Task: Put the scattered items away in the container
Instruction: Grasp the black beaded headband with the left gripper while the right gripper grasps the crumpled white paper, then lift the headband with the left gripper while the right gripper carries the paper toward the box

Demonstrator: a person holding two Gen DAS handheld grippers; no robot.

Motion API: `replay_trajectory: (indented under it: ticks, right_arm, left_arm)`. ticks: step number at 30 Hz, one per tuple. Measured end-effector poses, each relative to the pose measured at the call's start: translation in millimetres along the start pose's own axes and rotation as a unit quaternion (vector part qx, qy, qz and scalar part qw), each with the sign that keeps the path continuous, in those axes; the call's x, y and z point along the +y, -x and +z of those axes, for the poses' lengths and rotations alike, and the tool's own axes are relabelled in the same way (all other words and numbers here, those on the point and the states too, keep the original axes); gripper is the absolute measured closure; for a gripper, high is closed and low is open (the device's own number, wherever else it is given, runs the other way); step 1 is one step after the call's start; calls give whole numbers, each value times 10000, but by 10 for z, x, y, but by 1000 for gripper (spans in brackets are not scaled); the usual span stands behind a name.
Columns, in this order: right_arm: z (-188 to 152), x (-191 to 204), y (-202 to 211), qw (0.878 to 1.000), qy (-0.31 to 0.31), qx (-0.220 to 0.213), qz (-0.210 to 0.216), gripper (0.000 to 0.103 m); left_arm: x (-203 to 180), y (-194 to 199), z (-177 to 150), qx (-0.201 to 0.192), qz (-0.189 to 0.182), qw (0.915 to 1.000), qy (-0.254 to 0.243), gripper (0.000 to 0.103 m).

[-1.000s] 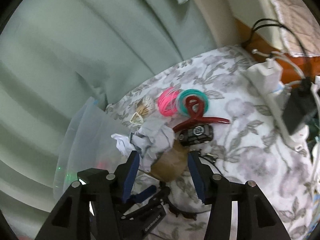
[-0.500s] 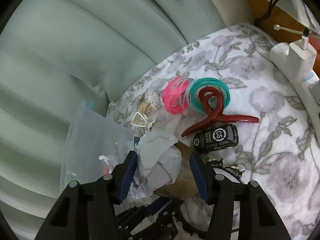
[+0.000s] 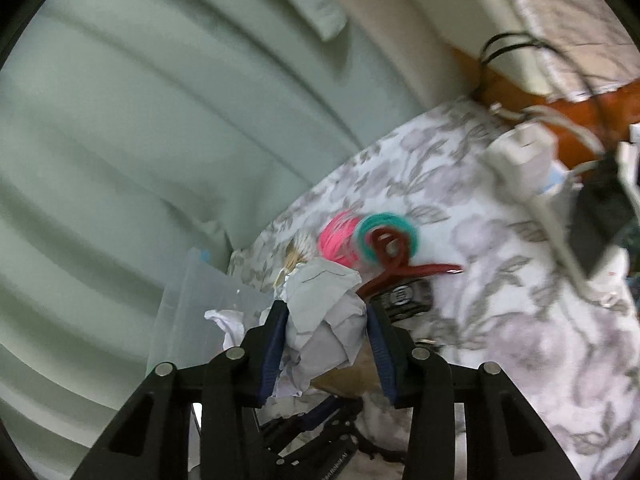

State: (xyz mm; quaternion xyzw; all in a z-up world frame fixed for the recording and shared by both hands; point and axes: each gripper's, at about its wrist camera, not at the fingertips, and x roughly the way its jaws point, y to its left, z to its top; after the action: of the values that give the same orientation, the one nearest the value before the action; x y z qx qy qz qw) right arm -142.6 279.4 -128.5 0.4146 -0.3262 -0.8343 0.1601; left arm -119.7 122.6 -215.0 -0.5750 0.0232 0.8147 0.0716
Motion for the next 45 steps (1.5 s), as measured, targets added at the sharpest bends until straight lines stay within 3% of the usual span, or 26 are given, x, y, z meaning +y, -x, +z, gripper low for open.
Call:
replay_trajectory:
  ticks: [4, 9, 14, 20, 24, 32, 45]
  right_arm:
    - [-16, -96, 226, 9997, -124, -194, -19, 60]
    - [-31, -174, 460, 9990, -216, -386, -2, 60]
    - [-21, -205, 676, 9978, -252, -609, 40, 60]
    - [-8, -215, 903, 9960, -271, -845, 97, 60]
    - [-11, -186, 1031, 9949, -237, -968, 143, 60]
    - [-72, -96, 1201, 9938, -129, -1088, 186, 60]
    - [-134, -62, 1221, 9943, -80, -1049, 194, 60]
  left_arm:
    - [-28, -19, -3, 30, 172, 9998, 62, 85]
    - [-8, 59, -32, 44, -37, 9997, 256, 86]
    - [-1, 249, -37, -42, -503, 9980, 375, 87]
    - [289, 604, 121, -340, -597, 9974, 235, 87]
    - [190, 782, 81, -447, -642, 9968, 183, 88]
    - [99, 780, 47, -489, -654, 9966, 134, 89]
    - [194, 229, -157, 223, -302, 9993, -33, 83]
